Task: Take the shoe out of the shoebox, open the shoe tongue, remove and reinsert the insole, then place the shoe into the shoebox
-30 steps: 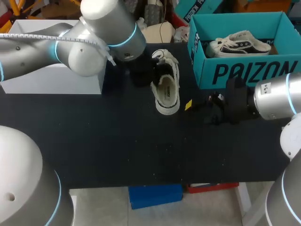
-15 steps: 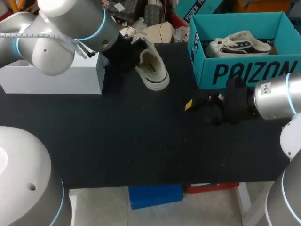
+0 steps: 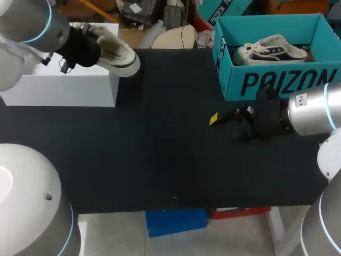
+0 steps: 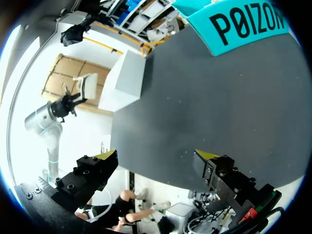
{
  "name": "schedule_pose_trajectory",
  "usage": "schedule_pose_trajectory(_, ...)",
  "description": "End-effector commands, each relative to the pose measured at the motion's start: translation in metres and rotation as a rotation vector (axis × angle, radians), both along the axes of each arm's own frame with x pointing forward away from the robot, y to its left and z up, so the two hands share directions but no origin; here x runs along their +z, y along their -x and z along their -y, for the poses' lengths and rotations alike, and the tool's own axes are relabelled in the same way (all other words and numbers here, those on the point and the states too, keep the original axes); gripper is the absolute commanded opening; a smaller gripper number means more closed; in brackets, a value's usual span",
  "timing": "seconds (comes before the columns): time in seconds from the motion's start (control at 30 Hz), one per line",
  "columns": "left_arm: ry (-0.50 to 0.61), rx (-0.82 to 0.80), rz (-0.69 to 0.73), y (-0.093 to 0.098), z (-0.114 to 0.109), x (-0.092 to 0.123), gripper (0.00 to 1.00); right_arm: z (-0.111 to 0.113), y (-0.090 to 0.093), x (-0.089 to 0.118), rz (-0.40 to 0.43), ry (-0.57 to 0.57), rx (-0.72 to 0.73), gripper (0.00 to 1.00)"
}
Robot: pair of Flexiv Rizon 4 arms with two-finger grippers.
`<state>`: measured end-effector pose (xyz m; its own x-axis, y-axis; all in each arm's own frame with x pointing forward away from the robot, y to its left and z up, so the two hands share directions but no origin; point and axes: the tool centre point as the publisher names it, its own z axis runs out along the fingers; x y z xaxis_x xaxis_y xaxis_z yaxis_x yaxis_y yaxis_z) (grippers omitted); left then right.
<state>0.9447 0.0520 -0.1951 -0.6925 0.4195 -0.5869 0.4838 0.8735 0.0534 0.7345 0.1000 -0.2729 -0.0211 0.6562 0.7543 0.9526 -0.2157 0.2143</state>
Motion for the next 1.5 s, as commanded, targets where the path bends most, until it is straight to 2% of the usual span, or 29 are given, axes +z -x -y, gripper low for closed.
schedule_pose_trajectory(0.03, 0.045, 0.121, -0.031, 0.020, -0.021, 0.020, 0.00, 0.000, 0.000, 0.000, -0.001, 0.000, 0.000, 1.00)
schedule_pose_trajectory(0.63, 0.045, 0.121, -0.031, 0.020, -0.021, 0.020, 0.00, 0.000, 0.000, 0.000, -0.001, 0.000, 0.000, 1.00)
schedule_pose_trajectory(0.67, 0.051, 0.140, -0.064, 0.018, -0.020, 0.020, 0.00, 0.000, 0.000, 0.000, -0.001, 0.000, 0.000, 1.00)
schedule_pose_trajectory(0.77, 0.070, 0.240, -0.136, -0.004, -0.027, 0.017, 0.00, 0.000, 0.000, 0.000, -0.001, 0.000, 0.000, 1.00)
schedule_pose_trajectory(0.83, 0.098, 0.302, -0.166, -0.024, -0.040, 0.015, 0.00, 0.000, 0.000, 0.000, -0.001, 0.000, 0.000, 1.00)
schedule_pose_trajectory(1.03, 0.088, 0.379, -0.166, -0.055, -0.079, 0.004, 0.00, 0.000, 0.000, 0.000, -0.001, 0.000, 0.000, 1.00)
schedule_pose_trajectory(1.17, 0.061, 0.380, -0.133, -0.067, -0.098, -0.003, 0.00, 0.000, 0.000, 0.000, -0.001, 0.000, 0.000, 1.00)
schedule_pose_trajectory(1.33, 0.047, 0.361, -0.128, -0.080, -0.111, -0.012, 0.00, 0.000, 0.000, 0.000, -0.001, 0.000, 0.000, 1.00)
schedule_pose_trajectory(1.5, 0.032, 0.357, -0.123, -0.096, -0.120, -0.034, 0.00, 0.000, 0.000, 0.000, -0.001, 0.000, 0.000, 1.00)
